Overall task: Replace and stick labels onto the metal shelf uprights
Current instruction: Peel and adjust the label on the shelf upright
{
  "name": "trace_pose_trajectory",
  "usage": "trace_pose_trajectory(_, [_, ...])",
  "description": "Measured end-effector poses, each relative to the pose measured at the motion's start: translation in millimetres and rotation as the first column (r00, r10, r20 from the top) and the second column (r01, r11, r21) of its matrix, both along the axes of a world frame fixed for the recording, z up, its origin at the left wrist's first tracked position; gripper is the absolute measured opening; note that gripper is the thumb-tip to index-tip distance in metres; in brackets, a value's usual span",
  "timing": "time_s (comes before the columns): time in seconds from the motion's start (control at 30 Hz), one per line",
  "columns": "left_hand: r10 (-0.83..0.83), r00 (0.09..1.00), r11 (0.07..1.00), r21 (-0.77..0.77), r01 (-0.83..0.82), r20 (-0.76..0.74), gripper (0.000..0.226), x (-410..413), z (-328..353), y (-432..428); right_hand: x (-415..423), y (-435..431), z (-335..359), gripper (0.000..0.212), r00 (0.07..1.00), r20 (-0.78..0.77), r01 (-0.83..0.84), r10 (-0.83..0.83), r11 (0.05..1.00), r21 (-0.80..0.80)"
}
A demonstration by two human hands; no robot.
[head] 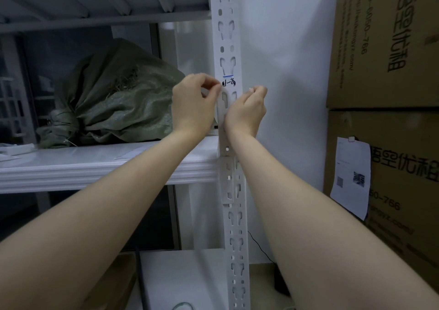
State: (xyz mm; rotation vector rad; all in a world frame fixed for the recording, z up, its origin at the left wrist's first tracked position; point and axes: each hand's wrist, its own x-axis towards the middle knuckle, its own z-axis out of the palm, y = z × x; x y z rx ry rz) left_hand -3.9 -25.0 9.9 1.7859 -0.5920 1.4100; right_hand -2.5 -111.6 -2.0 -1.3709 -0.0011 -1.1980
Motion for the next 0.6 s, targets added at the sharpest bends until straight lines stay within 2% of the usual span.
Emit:
trace_pose_trajectory(0.13, [-0.191,0.973,0.976,-0.132,0.174,-0.131,0.01,-5.3,4.3,3.0,0.4,-3.0,-4.6,0.013,0.997,0.03,0.072,-0.072,0.997,0.004])
trace_pose_trajectory(0.27, [-0.356,0.909,0.922,-0.239,0.304,-0.215,0.01,-5.1,7.4,10.2,0.3,-2.7,-5.0,0.015,0.967,0.042,0.25,-0.25,0.968,0.002])
trace_pose_trajectory(0.37, [-0.434,0.868,0.884,-0.301,0.359,-0.24,0.011,-8.2,7.8,10.8,-7.3,-7.5,0.3,0.011,0.925,0.181,0.354,-0.335,0.932,-0.084])
trace_pose_trajectory(0.43, [-0.469,0.849,0.864,-0.324,0.384,-0.243,0.012,-11.1,8.6,11.0,-14.7,-12.6,3.2,0.011,0.913,0.245,0.372,-0.328,0.914,-0.163])
trace_pose_trajectory(0.6, [-0.517,0.821,0.842,-0.319,0.435,-0.242,0.019,-22.1,11.3,8.9,-30.2,-10.5,2.7,0.013,0.898,0.308,0.417,-0.314,0.831,-0.368])
